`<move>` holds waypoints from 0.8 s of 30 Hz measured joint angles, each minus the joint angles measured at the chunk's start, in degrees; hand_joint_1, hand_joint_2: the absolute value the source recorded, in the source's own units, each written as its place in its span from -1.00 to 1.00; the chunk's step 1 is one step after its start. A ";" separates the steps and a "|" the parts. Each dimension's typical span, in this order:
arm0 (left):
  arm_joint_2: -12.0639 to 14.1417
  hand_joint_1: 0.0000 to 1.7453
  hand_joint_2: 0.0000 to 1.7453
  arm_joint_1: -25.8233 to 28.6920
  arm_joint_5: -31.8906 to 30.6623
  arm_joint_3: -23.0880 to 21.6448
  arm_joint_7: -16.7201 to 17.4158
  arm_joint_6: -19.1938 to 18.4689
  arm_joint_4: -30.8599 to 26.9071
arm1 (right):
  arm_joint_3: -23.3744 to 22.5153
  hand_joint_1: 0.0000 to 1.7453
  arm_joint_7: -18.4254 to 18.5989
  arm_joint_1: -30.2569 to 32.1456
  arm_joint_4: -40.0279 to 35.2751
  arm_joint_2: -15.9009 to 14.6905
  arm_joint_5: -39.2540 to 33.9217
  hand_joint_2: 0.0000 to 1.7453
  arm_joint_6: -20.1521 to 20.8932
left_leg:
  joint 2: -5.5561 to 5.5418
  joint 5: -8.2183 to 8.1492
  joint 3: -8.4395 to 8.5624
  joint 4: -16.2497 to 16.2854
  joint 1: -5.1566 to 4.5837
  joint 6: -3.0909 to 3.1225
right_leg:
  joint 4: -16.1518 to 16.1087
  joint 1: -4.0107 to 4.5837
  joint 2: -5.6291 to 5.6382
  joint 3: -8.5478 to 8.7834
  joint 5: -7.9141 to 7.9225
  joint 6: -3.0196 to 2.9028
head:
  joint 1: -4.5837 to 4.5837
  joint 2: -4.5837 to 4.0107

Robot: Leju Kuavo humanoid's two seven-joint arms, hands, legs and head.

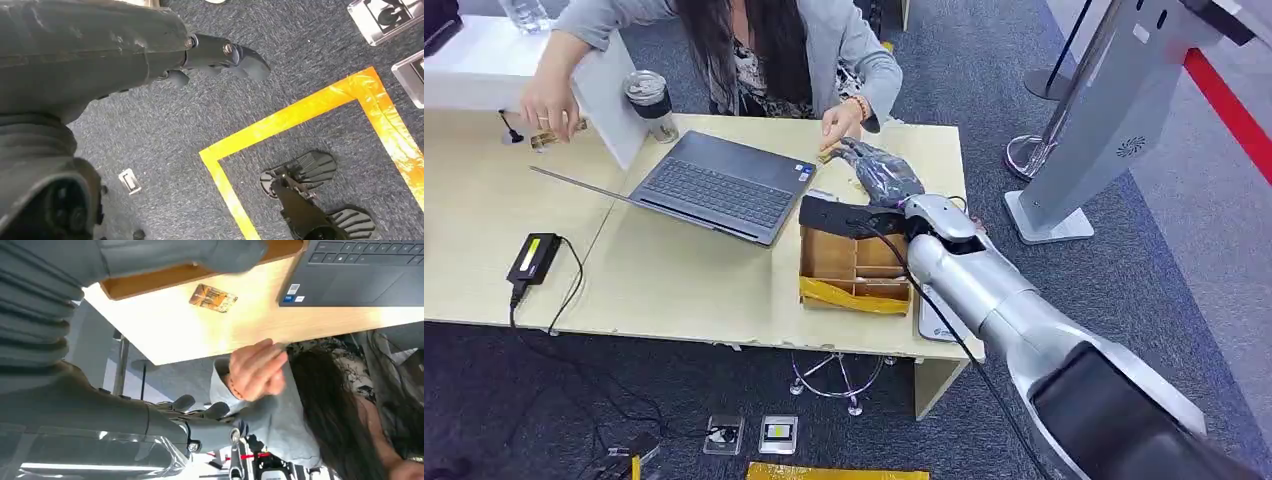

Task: Pass the card to the sensor for recognition and then transmit it.

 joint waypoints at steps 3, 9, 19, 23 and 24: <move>-0.11 -1.00 -1.00 -0.02 0.02 0.00 0.00 0.07 0.00 | 0.00 -1.00 -0.04 -0.25 0.02 0.02 0.35 -1.00 -0.04 | 0.00 0.00 -0.01 0.00 0.00 0.00 | 0.00 0.00 0.00 0.00 0.00 0.00 | 0.00 0.00; -0.11 -1.00 -1.00 -0.01 0.66 0.00 0.00 0.22 0.00 | -0.13 -1.00 0.20 -0.58 0.00 0.07 1.42 -1.00 -1.40 | -0.01 0.00 -0.01 0.00 0.00 0.00 | 0.00 0.00 0.00 0.00 0.00 0.00 | 0.02 0.00; 0.15 -1.00 -1.00 2.65 4.22 0.00 -1.95 1.55 0.00 | -4.53 -1.00 4.05 3.28 -6.78 -1.95 -4.88 1.00 0.75 | 0.00 -0.01 0.04 0.00 0.00 0.00 | -0.04 0.01 0.01 0.03 -0.01 0.00 | 0.02 0.00; 0.70 -1.00 -1.00 4.42 5.44 0.02 -2.65 1.73 0.09 | -6.65 -1.00 9.62 10.35 -17.67 -6.32 -6.67 1.00 4.42 | -0.01 -0.02 0.01 0.01 -0.01 0.01 | -0.07 0.00 0.01 0.00 -0.01 0.00 | 0.04 0.00; 0.83 -1.00 -1.00 4.76 5.72 0.02 -2.93 1.79 0.24 | -7.36 -1.00 11.31 12.09 -21.54 -7.67 -7.26 1.00 5.48 | -0.01 -0.02 0.01 0.01 -0.01 0.01 | -0.08 -0.01 0.01 0.01 -0.01 0.00 | 0.00 0.00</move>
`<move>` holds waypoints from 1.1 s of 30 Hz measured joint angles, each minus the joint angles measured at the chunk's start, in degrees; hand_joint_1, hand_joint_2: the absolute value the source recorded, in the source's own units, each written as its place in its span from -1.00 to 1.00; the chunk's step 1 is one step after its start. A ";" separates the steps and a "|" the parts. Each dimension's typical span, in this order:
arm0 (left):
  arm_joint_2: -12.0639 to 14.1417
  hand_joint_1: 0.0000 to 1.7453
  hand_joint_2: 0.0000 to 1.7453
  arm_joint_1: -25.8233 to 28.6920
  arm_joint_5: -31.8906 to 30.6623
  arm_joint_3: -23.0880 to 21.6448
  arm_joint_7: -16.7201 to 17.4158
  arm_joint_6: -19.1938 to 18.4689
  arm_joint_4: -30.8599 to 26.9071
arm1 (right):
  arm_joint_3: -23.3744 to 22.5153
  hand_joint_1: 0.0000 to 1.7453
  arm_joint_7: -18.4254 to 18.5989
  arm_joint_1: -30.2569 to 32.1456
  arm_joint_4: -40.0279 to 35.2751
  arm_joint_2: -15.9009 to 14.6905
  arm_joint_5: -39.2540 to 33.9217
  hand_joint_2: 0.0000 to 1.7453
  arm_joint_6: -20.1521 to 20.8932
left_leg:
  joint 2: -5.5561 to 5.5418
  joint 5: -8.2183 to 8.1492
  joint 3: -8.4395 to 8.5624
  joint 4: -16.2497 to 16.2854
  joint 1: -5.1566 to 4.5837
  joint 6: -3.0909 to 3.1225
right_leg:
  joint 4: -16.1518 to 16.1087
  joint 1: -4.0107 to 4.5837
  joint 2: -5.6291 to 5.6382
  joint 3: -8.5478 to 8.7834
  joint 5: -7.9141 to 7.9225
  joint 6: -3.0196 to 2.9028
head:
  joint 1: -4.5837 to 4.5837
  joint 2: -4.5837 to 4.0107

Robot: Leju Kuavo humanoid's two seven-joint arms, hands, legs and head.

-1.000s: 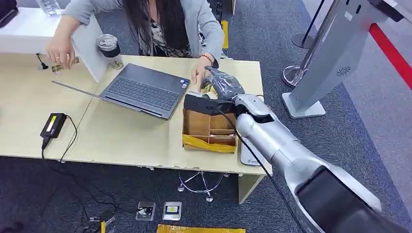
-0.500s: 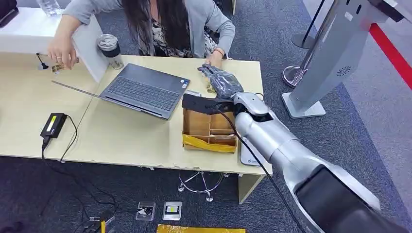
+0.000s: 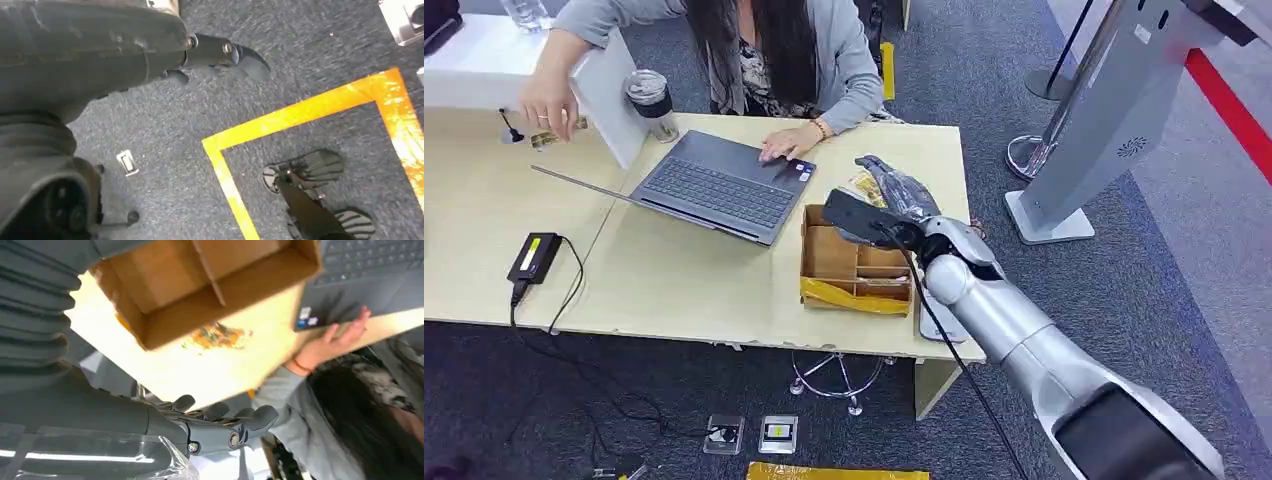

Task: Pass the card to the sensor for recognition and then transmit it.

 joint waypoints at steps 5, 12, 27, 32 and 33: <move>0.83 -1.00 -1.00 1.64 1.16 0.00 -1.03 0.83 0.15 | -3.35 -1.00 7.07 8.43 -17.43 -5.95 -0.96 1.00 4.05 | 0.02 -0.02 0.00 0.00 0.00 0.00 | -0.01 -0.01 0.00 -0.03 0.00 0.00 | 0.02 0.00; 1.14 -1.00 -1.00 2.40 1.42 0.00 -1.81 1.47 0.48 | -7.02 -1.00 11.48 17.51 -39.12 -12.05 1.44 1.00 6.52 | 0.02 -0.03 0.01 -0.01 0.01 0.00 | -0.01 0.00 0.00 -0.02 0.00 0.00 | 0.02 0.00; 0.77 -1.00 -1.00 2.81 3.24 0.00 -1.93 1.86 0.55 | -8.18 -1.00 17.19 28.12 -55.14 -15.87 21.51 1.00 1.60 | 0.04 -0.03 -0.02 -0.02 0.00 0.00 | -0.01 0.00 0.01 0.00 0.00 0.00 | 0.00 0.00; 0.46 -1.00 -1.00 2.94 3.21 0.00 -1.92 2.30 0.55 | -8.07 -1.00 17.25 28.67 -54.33 -15.79 24.15 1.00 0.90 | 0.03 -0.03 -0.05 -0.03 0.01 0.00 | -0.01 0.00 0.00 0.01 0.00 0.00 | -0.02 0.00; 0.39 -1.00 -1.00 2.94 3.17 0.00 -1.92 2.36 0.55 | -7.98 -1.00 17.23 28.68 -54.04 -15.65 24.51 1.00 0.86 | 0.02 -0.03 -0.06 -0.03 0.01 0.00 | -0.01 0.00 0.00 0.00 0.00 0.00 | 0.02 0.00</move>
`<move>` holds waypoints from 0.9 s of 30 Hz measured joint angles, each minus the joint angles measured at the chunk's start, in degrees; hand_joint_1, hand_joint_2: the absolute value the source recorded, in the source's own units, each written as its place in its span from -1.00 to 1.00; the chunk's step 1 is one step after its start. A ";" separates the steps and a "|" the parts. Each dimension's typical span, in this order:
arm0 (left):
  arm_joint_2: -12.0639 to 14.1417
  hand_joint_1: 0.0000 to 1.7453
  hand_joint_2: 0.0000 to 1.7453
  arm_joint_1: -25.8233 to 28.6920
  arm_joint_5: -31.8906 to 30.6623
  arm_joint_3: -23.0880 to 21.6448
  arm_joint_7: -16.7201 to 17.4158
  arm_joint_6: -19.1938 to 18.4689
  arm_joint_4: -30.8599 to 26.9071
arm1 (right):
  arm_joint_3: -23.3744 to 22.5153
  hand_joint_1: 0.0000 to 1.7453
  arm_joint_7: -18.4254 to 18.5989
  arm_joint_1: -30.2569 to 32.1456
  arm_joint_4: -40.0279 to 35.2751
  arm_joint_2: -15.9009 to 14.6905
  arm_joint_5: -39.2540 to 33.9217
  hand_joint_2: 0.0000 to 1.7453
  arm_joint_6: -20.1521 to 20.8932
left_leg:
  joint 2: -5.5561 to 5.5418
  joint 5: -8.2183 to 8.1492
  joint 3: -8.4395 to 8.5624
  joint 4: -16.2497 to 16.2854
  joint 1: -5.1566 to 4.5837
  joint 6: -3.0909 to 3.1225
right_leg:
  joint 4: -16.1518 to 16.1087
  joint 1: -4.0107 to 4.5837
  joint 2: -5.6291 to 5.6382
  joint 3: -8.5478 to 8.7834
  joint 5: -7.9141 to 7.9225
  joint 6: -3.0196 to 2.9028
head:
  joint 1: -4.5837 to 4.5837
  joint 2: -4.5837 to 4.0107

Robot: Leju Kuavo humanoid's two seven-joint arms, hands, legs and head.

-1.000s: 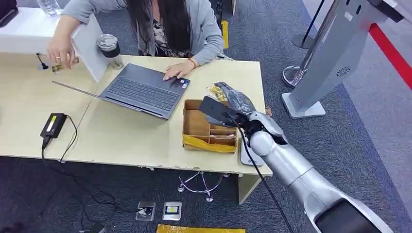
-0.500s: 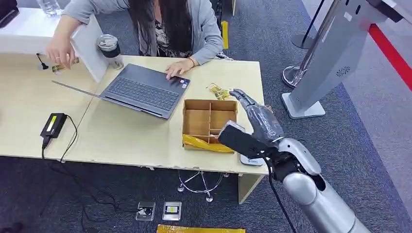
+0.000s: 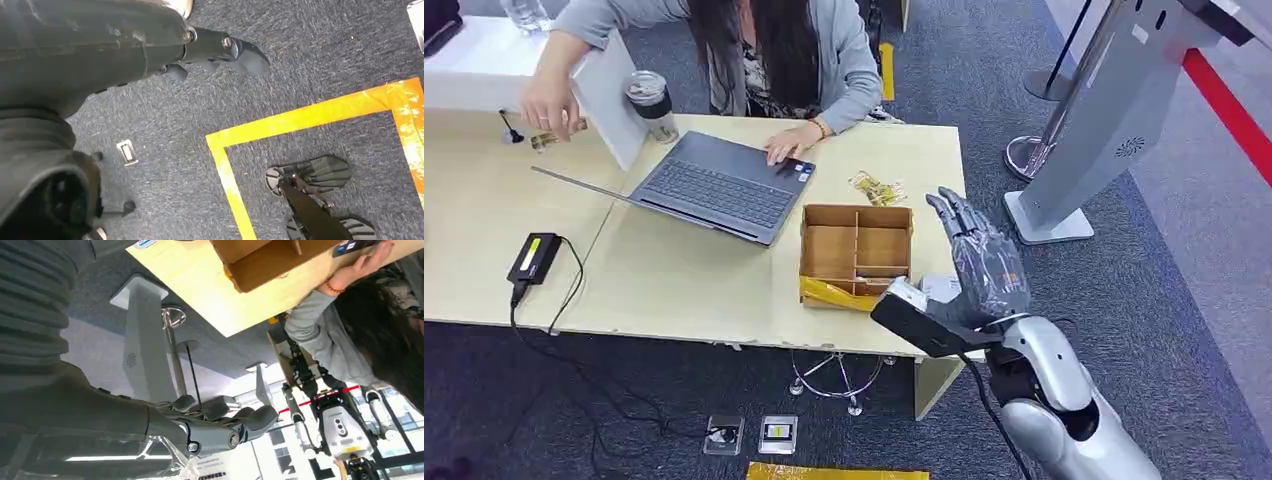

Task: Pass the card to the sensor for recognition and then transmit it.

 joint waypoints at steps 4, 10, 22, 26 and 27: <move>-0.11 -1.00 -1.00 -0.05 -0.33 0.00 0.02 0.04 0.00 | 0.68 -1.00 -0.26 -0.26 1.86 1.68 1.73 1.00 0.44 | 0.00 0.00 -0.02 0.00 0.01 0.00 | 0.02 0.01 0.00 -0.02 0.00 0.00 | -0.02 0.00; -0.31 -1.00 -1.00 -0.11 -0.35 0.00 0.04 0.15 0.00 | 2.32 -1.00 -0.72 -1.93 3.63 4.48 3.21 1.00 2.32 | 0.00 0.01 -0.03 -0.01 0.01 -0.01 | 0.02 0.01 -0.01 -0.01 -0.01 -0.01 | -0.02 0.00; -0.35 -1.00 -1.00 -0.13 -0.33 0.00 0.04 0.00 0.00 | 5.70 -1.00 -1.18 -3.93 7.12 8.66 3.23 1.00 5.92 | -0.01 0.01 -0.06 -0.01 0.00 -0.01 | 0.02 0.01 -0.03 -0.02 -0.01 -0.01 | -0.02 0.00; -0.35 -1.00 -1.00 -0.17 -0.31 0.00 0.04 0.04 0.00 | 6.89 -1.00 -1.20 -4.41 8.04 9.60 3.23 1.00 6.69 | -0.01 0.01 -0.05 -0.01 0.01 -0.01 | 0.02 0.01 -0.02 -0.03 -0.01 -0.01 | -0.02 0.00; -0.35 -1.00 -1.00 -0.18 -0.31 0.00 0.04 0.07 0.00 | 7.13 -1.00 -1.22 -4.47 8.33 9.81 3.23 1.00 6.82 | -0.01 0.01 -0.06 -0.01 0.01 -0.01 | 0.02 0.01 -0.02 -0.03 -0.01 -0.01 | 0.00 0.00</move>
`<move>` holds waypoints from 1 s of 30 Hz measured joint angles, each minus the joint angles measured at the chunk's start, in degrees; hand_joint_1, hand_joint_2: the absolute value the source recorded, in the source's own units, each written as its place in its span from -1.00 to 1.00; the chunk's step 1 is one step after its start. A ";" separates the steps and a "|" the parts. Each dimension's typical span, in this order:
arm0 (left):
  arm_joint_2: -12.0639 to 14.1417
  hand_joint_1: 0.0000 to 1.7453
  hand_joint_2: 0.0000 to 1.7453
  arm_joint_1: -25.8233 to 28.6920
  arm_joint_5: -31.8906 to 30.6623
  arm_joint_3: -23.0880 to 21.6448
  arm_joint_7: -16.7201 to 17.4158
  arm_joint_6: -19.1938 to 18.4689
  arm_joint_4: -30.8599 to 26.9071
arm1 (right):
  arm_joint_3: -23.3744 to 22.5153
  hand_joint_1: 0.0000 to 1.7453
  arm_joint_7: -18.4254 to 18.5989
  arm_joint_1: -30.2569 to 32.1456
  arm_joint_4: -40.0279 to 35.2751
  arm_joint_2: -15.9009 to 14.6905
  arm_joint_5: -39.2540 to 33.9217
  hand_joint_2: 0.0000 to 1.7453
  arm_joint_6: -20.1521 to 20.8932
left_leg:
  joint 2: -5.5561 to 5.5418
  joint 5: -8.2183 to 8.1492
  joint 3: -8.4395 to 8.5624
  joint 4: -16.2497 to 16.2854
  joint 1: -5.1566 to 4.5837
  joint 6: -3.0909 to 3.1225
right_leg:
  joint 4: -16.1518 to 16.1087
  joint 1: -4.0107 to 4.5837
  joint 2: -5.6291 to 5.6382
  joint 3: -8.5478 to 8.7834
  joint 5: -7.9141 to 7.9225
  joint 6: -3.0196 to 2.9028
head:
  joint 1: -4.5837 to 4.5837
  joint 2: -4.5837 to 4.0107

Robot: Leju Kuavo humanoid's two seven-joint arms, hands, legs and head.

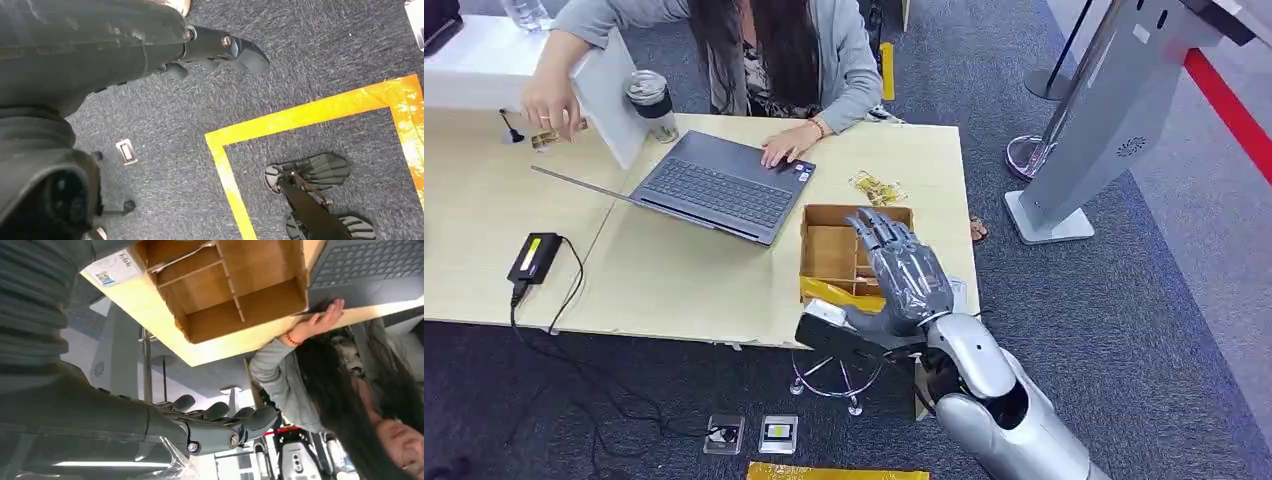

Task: Pass the card to the sensor for recognition and then transmit it.

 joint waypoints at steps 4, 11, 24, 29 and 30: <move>0.00 -1.00 -1.00 -0.01 0.00 0.00 0.00 0.02 0.00 | 1.12 -1.00 -0.18 -0.80 1.27 0.48 0.02 1.00 -0.64 | 0.00 0.00 0.00 0.00 0.00 0.00 | 0.00 0.00 0.00 0.00 0.00 0.00 | 0.00 0.00; 0.00 -1.00 -1.00 -0.12 0.44 0.00 0.00 0.07 0.02 | 2.99 -1.00 -1.20 -3.35 8.20 1.75 -0.74 1.00 -6.34 | -0.01 0.00 -0.01 0.00 0.00 0.00 | 0.00 0.00 0.00 0.01 0.00 0.00 | -0.02 0.00; 0.02 -1.00 -1.00 -0.31 0.76 -0.09 0.59 0.04 0.02 | 4.74 -1.00 -2.78 -7.71 26.30 4.55 -3.65 1.00 -15.78 | -0.04 0.01 -0.03 0.00 0.00 0.00 | 0.00 0.00 -0.02 -0.03 0.00 0.00 | 0.00 0.00; 0.11 -1.00 -1.00 -0.33 0.87 -0.15 0.61 -0.31 0.00 | 5.20 -1.00 -1.55 -7.64 27.76 4.26 -5.46 1.00 -14.84 | -0.02 0.01 -0.02 0.01 0.00 0.00 | -0.01 0.00 0.01 -0.06 0.00 0.00 | -0.02 0.00; 0.15 -1.00 -1.00 -0.34 0.94 -0.17 0.61 -0.35 0.02 | 5.24 -1.00 -1.38 -7.58 27.87 4.20 -5.66 1.00 -14.64 | -0.02 0.01 -0.02 0.01 0.00 0.00 | -0.01 0.00 0.01 -0.05 0.00 0.00 | 0.00 0.00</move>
